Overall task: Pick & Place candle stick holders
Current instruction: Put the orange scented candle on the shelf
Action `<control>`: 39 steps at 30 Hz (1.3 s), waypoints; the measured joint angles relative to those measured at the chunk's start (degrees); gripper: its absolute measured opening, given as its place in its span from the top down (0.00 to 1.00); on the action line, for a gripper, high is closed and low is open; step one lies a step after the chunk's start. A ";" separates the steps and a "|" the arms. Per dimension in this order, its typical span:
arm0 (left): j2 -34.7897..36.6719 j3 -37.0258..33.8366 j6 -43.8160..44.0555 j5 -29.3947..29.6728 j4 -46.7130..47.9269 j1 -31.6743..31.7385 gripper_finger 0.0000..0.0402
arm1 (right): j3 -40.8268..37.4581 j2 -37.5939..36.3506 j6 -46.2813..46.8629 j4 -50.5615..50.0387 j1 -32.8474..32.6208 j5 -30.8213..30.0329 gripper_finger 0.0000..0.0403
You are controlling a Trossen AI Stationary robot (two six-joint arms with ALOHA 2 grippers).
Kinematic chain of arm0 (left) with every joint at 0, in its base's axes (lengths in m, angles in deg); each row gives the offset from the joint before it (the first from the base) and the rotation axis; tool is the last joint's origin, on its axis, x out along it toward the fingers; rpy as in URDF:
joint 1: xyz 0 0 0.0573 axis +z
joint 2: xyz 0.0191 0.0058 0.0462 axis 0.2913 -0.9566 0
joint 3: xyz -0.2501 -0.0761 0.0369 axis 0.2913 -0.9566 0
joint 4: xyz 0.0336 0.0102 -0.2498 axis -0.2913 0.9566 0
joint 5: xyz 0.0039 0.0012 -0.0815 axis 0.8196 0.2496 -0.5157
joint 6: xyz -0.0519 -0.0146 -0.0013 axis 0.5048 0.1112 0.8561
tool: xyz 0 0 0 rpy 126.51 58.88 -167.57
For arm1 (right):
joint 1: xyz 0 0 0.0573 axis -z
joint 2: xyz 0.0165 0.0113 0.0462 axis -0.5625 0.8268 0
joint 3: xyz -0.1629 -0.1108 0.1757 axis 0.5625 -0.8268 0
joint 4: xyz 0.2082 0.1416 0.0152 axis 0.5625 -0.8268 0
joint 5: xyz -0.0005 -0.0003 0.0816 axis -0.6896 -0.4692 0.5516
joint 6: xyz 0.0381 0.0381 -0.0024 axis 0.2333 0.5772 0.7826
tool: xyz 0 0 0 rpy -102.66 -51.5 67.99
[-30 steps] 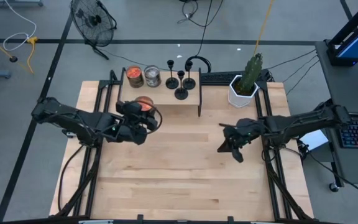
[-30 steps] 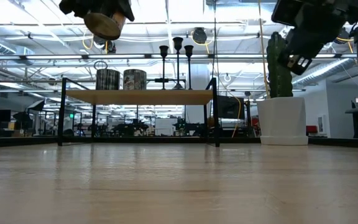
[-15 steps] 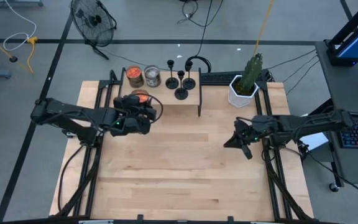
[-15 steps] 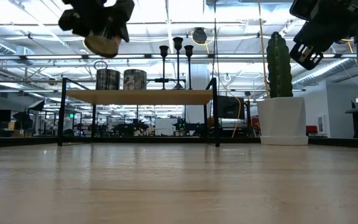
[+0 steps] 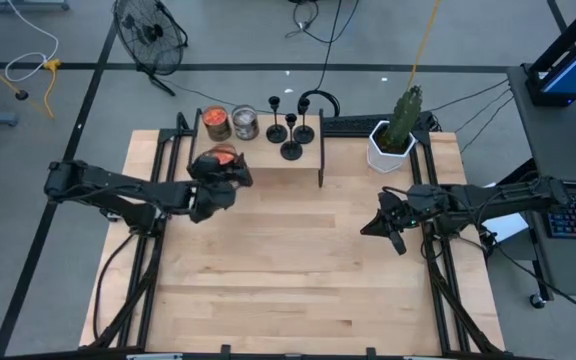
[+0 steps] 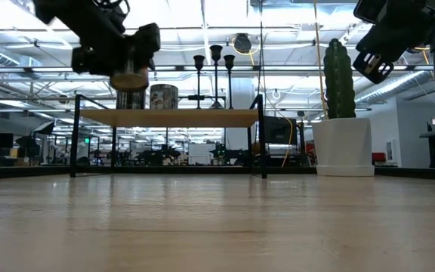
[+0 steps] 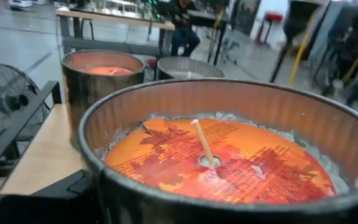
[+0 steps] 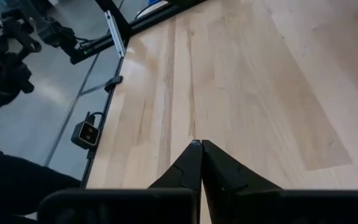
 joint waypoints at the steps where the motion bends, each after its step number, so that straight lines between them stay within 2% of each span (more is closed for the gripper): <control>1: -0.01 -1.24 -2.20 -0.05 -4.23 0.79 0.14 | 0.00 0.02 0.25 0.06 0.05 0.03 1.00; 4: -0.01 -4.69 -10.45 -0.69 -15.43 3.48 0.14 | 0.00 0.03 1.92 -0.51 0.26 0.03 1.00; 7: -0.01 -7.42 -18.30 -4.17 -26.34 6.51 0.14 | 0.00 0.00 3.04 -0.80 0.29 -0.02 1.00; 11: -0.81 -9.50 -25.55 -8.99 -35.57 10.11 0.14 | 0.00 0.00 4.39 -1.56 0.29 -0.37 1.00; 17: -2.98 -9.79 -29.78 -12.59 -37.37 13.43 0.14 | 0.00 0.02 7.32 -3.48 0.29 -2.74 1.00; 21: -4.90 -9.78 -31.18 -12.80 -39.70 14.24 0.14 | 0.02 0.00 7.80 -3.31 0.29 -3.07 1.00; 31: -9.66 -9.76 -32.71 -12.40 -42.70 15.42 0.14 | 0.02 0.00 10.70 -3.37 0.29 -3.16 1.00; 35: -11.35 -9.70 -32.69 -9.29 -43.12 15.38 0.14 | 0.02 0.00 11.28 -3.38 0.29 -3.09 1.00; 39: -11.44 -9.70 -32.23 -8.54 -43.08 15.86 0.12 | 0.02 0.00 11.55 -3.38 0.29 -3.01 1.00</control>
